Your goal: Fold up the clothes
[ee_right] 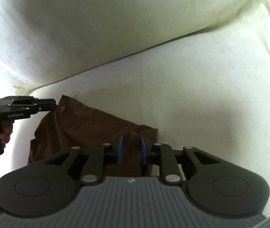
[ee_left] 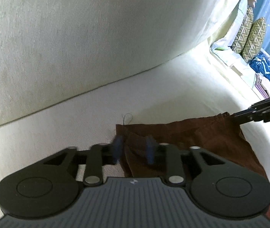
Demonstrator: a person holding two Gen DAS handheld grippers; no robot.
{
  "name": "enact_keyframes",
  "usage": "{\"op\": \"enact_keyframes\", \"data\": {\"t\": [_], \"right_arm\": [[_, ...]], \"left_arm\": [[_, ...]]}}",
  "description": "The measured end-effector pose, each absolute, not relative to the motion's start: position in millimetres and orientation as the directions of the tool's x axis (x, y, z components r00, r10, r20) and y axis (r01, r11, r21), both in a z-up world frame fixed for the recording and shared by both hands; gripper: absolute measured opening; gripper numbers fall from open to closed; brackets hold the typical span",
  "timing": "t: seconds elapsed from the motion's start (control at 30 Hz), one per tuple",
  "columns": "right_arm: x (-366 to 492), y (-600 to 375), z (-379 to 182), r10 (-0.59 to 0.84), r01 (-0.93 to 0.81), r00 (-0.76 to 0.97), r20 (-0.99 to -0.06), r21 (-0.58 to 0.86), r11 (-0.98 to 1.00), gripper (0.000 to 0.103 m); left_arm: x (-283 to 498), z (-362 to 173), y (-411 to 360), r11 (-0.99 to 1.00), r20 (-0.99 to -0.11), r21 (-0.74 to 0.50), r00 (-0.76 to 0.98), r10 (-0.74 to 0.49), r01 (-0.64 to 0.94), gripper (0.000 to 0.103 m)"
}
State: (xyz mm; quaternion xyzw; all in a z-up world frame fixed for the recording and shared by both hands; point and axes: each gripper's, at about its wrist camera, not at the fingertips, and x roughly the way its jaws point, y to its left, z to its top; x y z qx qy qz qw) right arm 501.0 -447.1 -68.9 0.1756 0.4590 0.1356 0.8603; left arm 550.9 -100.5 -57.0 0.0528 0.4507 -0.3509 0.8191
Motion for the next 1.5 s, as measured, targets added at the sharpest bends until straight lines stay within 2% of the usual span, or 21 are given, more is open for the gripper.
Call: {"op": "enact_keyframes", "data": {"t": [0.17,0.27,0.33,0.53,0.57,0.6,0.67,0.73,0.83,1.0,1.03,1.07,1.1,1.5], "right_arm": [[501.1,-448.1,-73.8,0.401,-0.05,0.546,-0.736,0.449,0.892,0.021],[499.9,-445.8,-74.8,0.398,-0.046,0.546,-0.737,0.448,0.893,0.023],[498.9,-444.7,-75.8,0.399,-0.044,0.544,-0.738,0.45,0.892,0.024],[495.5,-445.6,-78.0,0.398,-0.036,0.543,-0.739,0.453,0.891,0.025],[495.3,-446.0,-78.5,0.4,-0.033,0.545,-0.737,0.457,0.889,0.025],[495.2,-446.0,-78.8,0.4,-0.03,0.547,-0.735,0.46,0.887,0.025],[495.0,-445.0,-79.3,0.399,-0.028,0.549,-0.734,0.461,0.887,0.025],[494.2,-444.1,-79.2,0.397,-0.026,0.551,-0.734,0.46,0.888,0.025],[492.0,-444.0,-78.0,0.39,-0.019,0.557,-0.733,0.458,0.889,0.025],[490.2,-445.3,-76.0,0.384,-0.017,0.581,-0.718,0.461,0.887,0.026],[491.1,-444.8,-75.7,0.388,-0.023,0.583,-0.714,0.462,0.887,0.024],[492.1,-442.6,-75.2,0.393,-0.04,0.581,-0.713,0.457,0.888,0.01],[493.1,-440.4,-74.9,0.396,-0.056,0.578,-0.714,0.45,0.891,0.003],[475.6,-427.6,-46.5,0.321,-0.072,0.663,-0.676,0.369,0.927,0.003]], "left_arm": [[560.7,-60.4,-111.7,0.698,-0.805,-0.211,0.284,-0.521,0.684,0.033],[566.3,-63.3,-117.5,0.668,-0.827,-0.193,0.247,-0.505,0.719,0.025],[571.0,-64.9,-118.7,0.656,-0.84,-0.189,0.226,-0.494,0.73,0.023],[589.4,-70.5,-111.0,0.648,-0.845,-0.283,0.137,-0.518,0.707,0.023],[590.6,-70.4,-110.7,0.648,-0.845,-0.287,0.132,-0.518,0.706,0.021],[591.3,-70.2,-110.5,0.648,-0.846,-0.289,0.129,-0.517,0.705,0.007],[586.1,-66.5,-113.3,0.634,-0.85,-0.24,0.157,-0.503,0.736,0.0],[569.3,-57.1,-118.5,0.582,-0.832,-0.167,0.204,-0.516,0.796,0.0],[555.0,-49.9,-121.3,0.55,-0.814,-0.134,0.225,-0.535,0.824,0.0],[563.5,-57.9,-112.3,0.617,-0.816,-0.175,0.237,-0.526,0.767,0.0],[563.1,-58.0,-111.2,0.618,-0.815,-0.183,0.234,-0.531,0.765,0.0],[561.8,-57.6,-110.5,0.615,-0.812,-0.188,0.231,-0.535,0.766,0.0],[560.6,-57.2,-109.8,0.612,-0.81,-0.193,0.228,-0.54,0.767,0.0],[564.9,-33.0,-99.1,0.623,-0.763,-0.199,0.279,-0.583,0.757,0.0]]}}
